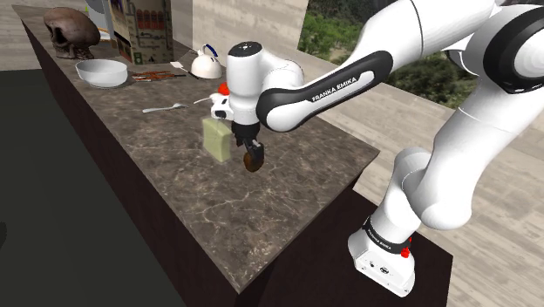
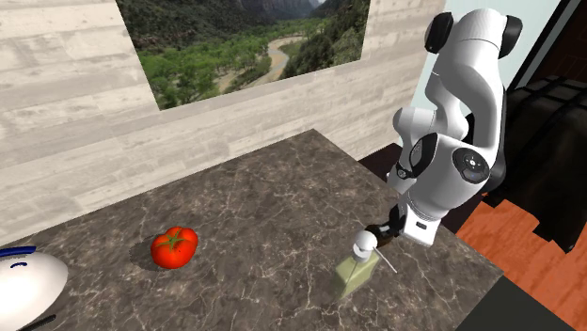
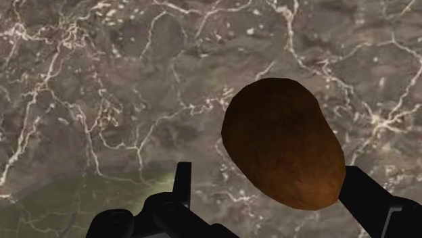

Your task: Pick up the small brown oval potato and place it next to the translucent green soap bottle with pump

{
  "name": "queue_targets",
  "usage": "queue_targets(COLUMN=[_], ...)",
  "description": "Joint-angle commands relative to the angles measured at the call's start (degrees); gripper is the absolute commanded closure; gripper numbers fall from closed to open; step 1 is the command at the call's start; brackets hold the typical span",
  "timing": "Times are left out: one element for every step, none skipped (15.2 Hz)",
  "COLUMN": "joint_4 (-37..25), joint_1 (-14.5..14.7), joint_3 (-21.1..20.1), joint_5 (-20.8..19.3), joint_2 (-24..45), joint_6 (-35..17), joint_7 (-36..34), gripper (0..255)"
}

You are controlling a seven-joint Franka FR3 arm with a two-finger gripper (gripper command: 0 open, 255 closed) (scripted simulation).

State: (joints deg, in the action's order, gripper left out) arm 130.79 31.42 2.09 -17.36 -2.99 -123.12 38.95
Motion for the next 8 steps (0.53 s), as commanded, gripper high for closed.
queue_targets(joint_4=[-0.70, 2.03, 1.01, -0.09, -1.26, -2.24, -2.24, -2.24], joint_1=[-0.12, -0.21, 0.04, 0.29, 0.53, 0.73, 0.73, 0.73], joint_3=[0.18, 0.24, -0.01, -0.25, -0.49, -0.67, -0.67, -0.67], joint_5=[0.20, -0.20, 0.24, 0.65, 1.03, 1.32, 1.32, 1.32], joint_2=[4.83, 3.40, 2.51, 1.70, 0.97, 0.46, 0.46, 0.46], joint_6=[0.29, -1.07, 0.87, 2.81, 4.74, 6.26, 6.26, 6.26], joint_7=[0.51, 0.29, 0.52, 0.73, 0.92, 1.06, 1.06, 1.06], gripper=[0, 0, 0, 0, 0, 0, 0, 0])
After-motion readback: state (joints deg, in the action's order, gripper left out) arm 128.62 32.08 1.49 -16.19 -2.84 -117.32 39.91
